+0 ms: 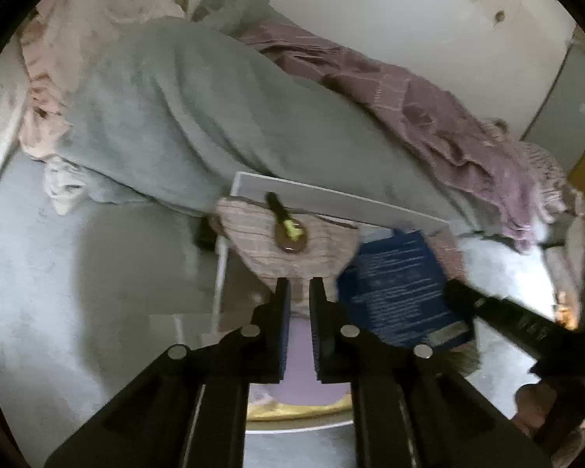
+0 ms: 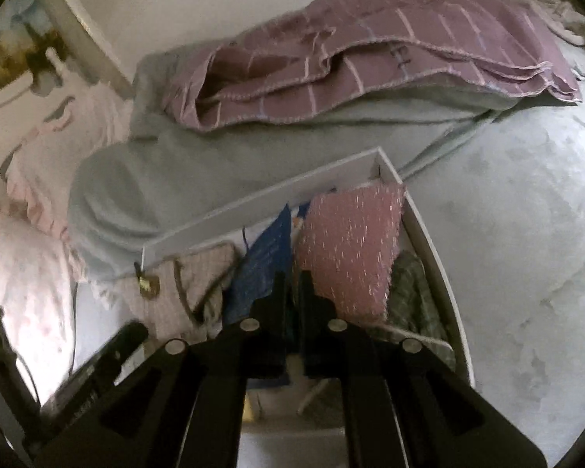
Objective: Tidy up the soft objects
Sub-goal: 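Carry the pouch into the tray and open the left tool while the right tool releases the blue packet there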
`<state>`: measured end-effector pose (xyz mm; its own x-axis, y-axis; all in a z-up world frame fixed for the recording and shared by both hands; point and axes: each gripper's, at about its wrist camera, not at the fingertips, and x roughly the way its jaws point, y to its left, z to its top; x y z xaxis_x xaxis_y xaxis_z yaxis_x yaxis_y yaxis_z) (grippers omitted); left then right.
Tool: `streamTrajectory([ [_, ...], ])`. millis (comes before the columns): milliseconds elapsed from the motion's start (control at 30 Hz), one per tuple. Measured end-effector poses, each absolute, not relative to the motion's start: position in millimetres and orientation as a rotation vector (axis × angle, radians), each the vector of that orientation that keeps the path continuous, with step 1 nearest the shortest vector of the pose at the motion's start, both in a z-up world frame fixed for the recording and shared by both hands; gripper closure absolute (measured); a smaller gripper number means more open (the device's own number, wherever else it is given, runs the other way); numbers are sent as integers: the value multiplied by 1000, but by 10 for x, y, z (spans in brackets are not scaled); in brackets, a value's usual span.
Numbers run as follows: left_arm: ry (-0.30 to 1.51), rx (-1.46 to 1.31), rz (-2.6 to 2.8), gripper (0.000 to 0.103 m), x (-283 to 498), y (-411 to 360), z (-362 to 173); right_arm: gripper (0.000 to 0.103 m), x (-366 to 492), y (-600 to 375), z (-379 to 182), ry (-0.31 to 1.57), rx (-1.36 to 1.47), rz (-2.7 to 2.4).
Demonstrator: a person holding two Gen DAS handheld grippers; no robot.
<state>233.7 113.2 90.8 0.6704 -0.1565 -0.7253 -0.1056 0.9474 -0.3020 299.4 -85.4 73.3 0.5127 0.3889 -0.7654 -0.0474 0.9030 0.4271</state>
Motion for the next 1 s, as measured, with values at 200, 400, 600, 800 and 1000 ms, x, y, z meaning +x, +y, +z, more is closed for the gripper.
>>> streamTrajectory([
  [200, 847, -281, 5, 96, 2400, 1017, 827, 96, 3019, -767, 627, 1033, 323, 252],
  [400, 818, -190, 53, 95, 2367, 856, 846, 98, 3042, -793, 536, 918, 413, 223],
  [600, 861, -176, 55, 93, 2364, 795, 799, 98, 3001, -905, 562, 919, 417, 212],
  [800, 892, -162, 32, 65, 2318, 723, 726, 69, 2781, -971, 854, 877, 326, 201],
  [1000, 893, -163, -6, 49, 2210, 646, 823, 44, 2614, -849, 966, 959, 201, 285],
])
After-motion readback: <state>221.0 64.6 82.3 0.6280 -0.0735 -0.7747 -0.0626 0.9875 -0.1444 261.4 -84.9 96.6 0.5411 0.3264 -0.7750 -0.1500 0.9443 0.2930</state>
